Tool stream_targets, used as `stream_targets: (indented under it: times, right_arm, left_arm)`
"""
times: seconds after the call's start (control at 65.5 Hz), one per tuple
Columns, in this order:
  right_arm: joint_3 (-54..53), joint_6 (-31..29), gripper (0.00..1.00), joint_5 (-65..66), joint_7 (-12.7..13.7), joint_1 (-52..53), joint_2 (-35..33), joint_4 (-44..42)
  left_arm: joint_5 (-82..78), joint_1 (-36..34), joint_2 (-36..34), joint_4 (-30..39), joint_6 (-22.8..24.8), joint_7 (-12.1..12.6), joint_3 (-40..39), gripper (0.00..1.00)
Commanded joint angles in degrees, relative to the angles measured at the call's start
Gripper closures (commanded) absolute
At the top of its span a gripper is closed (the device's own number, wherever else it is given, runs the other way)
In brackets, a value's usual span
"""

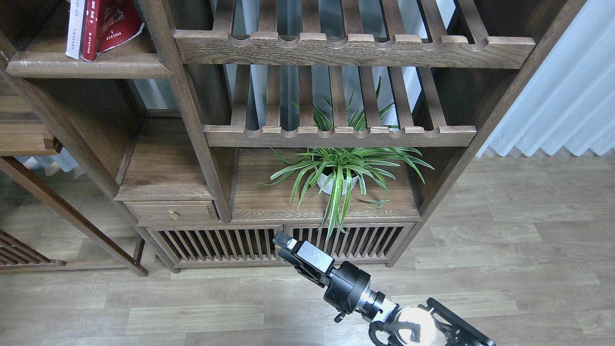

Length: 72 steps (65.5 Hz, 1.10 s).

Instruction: Organize books on shelf

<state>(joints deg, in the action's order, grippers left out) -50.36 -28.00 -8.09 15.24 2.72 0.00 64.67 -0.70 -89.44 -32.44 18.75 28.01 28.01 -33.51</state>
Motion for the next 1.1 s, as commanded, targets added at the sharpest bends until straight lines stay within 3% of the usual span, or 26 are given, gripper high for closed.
stream_targets:
  times: [0.0,0.076,0.427,0.916,1.053,1.084]
  right_arm:
    - [0.0,0.0,0.0,0.3,0.1,-0.3,0.0,0.1]
    - [0.0,0.0,0.0,0.7,0.1,-0.6,0.0,0.1]
    - [-0.2,0.0,0.0,1.2,0.1,-0.7,0.0,0.1]
    - [-2.9,0.0,0.0,1.2,-0.4,-0.6,0.0,0.0]
    - [-3.3,0.0,0.0,1.2,-0.5,-0.6,0.0,-0.1]
    - [-4.3,0.0,0.0,1.1,-0.5,-0.6,0.0,0.1]
  left_arm:
    - [1.1,0.7,0.2,-0.5,0.0,0.0,-0.8,0.54]
    - [1.3,1.1,0.3,-0.5,0.0,0.0,-1.4,0.46]
    - [5.6,5.0,-2.4,2.2,0.0,0.0,-3.0,0.35]
    - [12.5,15.8,-9.6,15.8,0.0,0.0,-7.0,0.34]
    - [12.7,20.5,-12.9,22.0,0.0,0.0,-9.1,0.36]
    - [12.7,24.4,-14.9,26.3,0.0,0.0,-12.3,0.37]
